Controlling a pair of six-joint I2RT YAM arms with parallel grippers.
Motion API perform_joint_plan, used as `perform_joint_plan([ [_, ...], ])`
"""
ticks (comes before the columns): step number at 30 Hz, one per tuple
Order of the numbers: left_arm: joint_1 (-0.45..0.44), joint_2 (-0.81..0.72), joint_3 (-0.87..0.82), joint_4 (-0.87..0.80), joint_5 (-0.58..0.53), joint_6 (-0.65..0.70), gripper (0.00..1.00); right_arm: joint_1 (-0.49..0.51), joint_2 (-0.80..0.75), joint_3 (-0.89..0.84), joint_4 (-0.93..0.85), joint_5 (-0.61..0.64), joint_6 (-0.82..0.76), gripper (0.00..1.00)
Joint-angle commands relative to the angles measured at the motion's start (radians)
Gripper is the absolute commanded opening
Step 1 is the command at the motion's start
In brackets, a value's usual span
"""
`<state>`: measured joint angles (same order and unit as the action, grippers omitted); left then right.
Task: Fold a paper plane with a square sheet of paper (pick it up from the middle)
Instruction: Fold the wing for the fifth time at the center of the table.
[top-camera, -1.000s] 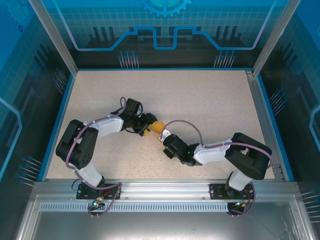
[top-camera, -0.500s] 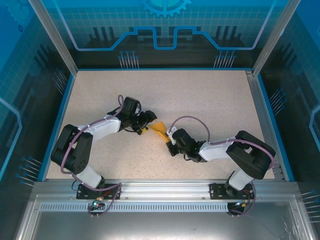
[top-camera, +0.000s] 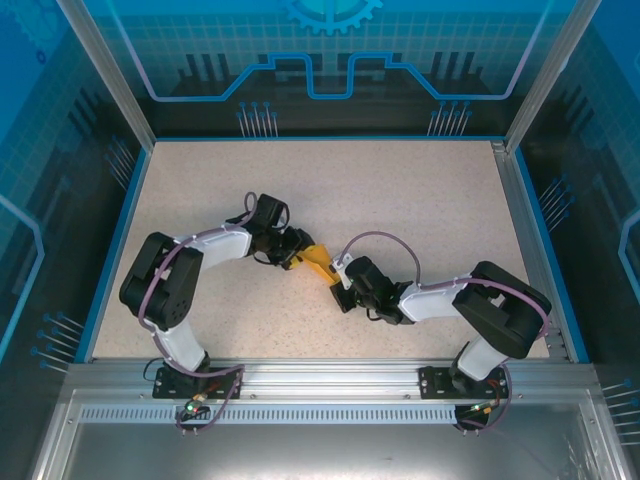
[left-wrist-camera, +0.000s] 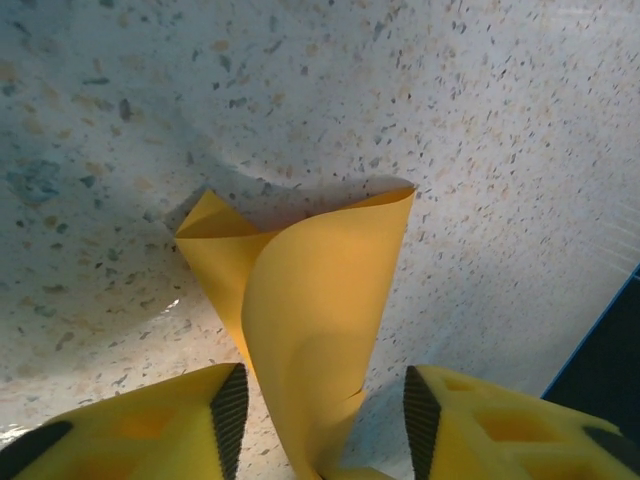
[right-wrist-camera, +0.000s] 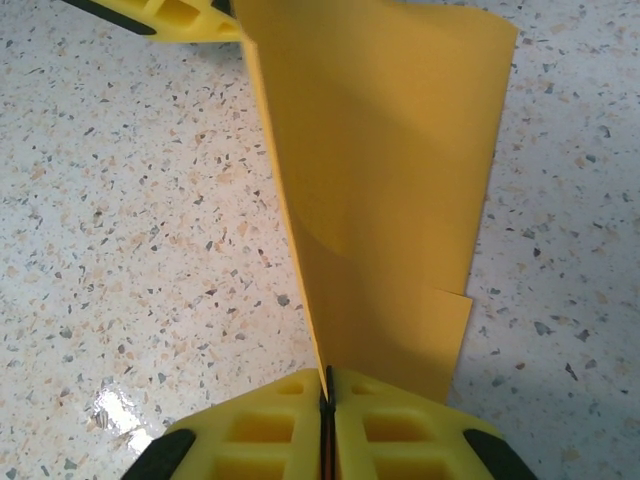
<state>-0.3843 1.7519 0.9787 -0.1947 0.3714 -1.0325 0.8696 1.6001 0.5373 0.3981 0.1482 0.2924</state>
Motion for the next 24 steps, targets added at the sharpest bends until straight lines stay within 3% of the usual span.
perform_joint_plan([
  [1,-0.008,0.014,0.045,-0.074,0.012,0.008,0.38,-0.012,0.006,0.004,0.016,-0.01,0.007,0.11],
  [8,-0.005,0.031,0.066,-0.127,-0.01,0.02,0.08,-0.012,-0.001,0.006,-0.023,-0.003,-0.032,0.16],
  [24,0.012,0.033,0.083,-0.14,0.004,0.035,0.0,0.0,0.001,0.044,-0.114,0.028,-0.154,0.29],
])
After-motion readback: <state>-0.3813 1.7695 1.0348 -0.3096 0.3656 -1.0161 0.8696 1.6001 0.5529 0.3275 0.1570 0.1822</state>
